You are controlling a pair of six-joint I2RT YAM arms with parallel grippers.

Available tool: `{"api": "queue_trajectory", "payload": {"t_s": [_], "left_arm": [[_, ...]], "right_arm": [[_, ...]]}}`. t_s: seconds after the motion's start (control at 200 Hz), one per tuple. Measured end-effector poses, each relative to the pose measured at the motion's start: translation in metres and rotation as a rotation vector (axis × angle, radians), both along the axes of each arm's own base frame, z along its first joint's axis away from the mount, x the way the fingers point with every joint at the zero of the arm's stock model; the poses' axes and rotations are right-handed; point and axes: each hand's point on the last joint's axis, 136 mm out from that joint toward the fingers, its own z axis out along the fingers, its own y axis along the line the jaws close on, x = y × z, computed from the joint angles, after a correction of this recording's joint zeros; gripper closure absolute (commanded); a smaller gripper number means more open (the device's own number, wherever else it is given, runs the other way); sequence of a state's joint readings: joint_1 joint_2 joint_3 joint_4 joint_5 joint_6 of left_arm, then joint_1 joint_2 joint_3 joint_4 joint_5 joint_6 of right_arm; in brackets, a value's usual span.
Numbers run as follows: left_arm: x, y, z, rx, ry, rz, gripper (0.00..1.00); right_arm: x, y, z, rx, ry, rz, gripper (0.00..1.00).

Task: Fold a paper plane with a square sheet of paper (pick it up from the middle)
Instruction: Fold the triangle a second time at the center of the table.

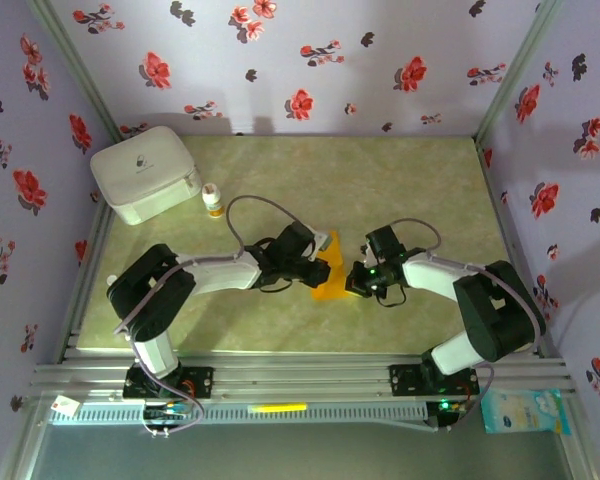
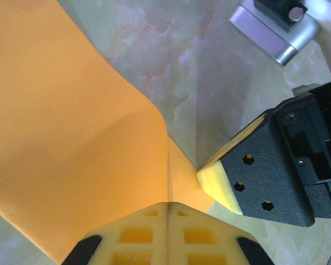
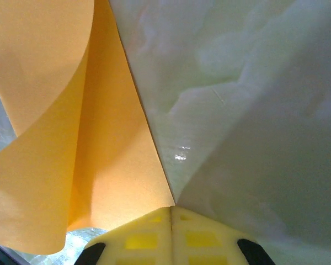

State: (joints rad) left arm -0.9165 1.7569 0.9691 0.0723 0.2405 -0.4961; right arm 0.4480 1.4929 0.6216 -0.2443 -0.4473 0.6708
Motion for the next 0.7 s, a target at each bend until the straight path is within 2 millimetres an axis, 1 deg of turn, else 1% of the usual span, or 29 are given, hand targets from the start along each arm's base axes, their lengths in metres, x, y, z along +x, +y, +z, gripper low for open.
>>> {"api": "queue_trajectory", "payload": {"t_s": [0.07,0.18,0.325,0.46,0.58,0.7], "left_arm": [[0.003,0.001,-0.001,-0.002,-0.001,0.008,1.0],[0.008,0.004,-0.009,0.011,0.009,0.019,1.0],[0.007,0.006,-0.019,0.03,0.024,0.02,1.0],[0.008,0.004,-0.017,0.018,0.019,0.023,1.0],[0.008,0.003,-0.017,0.008,0.026,0.024,1.0],[0.008,0.001,-0.015,-0.003,0.029,0.024,1.0]], "right_arm": [[0.0,-0.001,0.0,-0.008,-0.001,0.004,1.0],[0.0,-0.001,0.0,-0.012,-0.001,0.006,1.0],[0.0,0.0,0.002,-0.001,0.0,0.005,0.99],[-0.002,0.004,0.007,0.041,-0.001,-0.012,0.98],[0.002,0.015,0.016,0.104,-0.013,-0.012,0.98],[0.004,0.022,0.019,0.131,-0.023,-0.007,0.98]]}}
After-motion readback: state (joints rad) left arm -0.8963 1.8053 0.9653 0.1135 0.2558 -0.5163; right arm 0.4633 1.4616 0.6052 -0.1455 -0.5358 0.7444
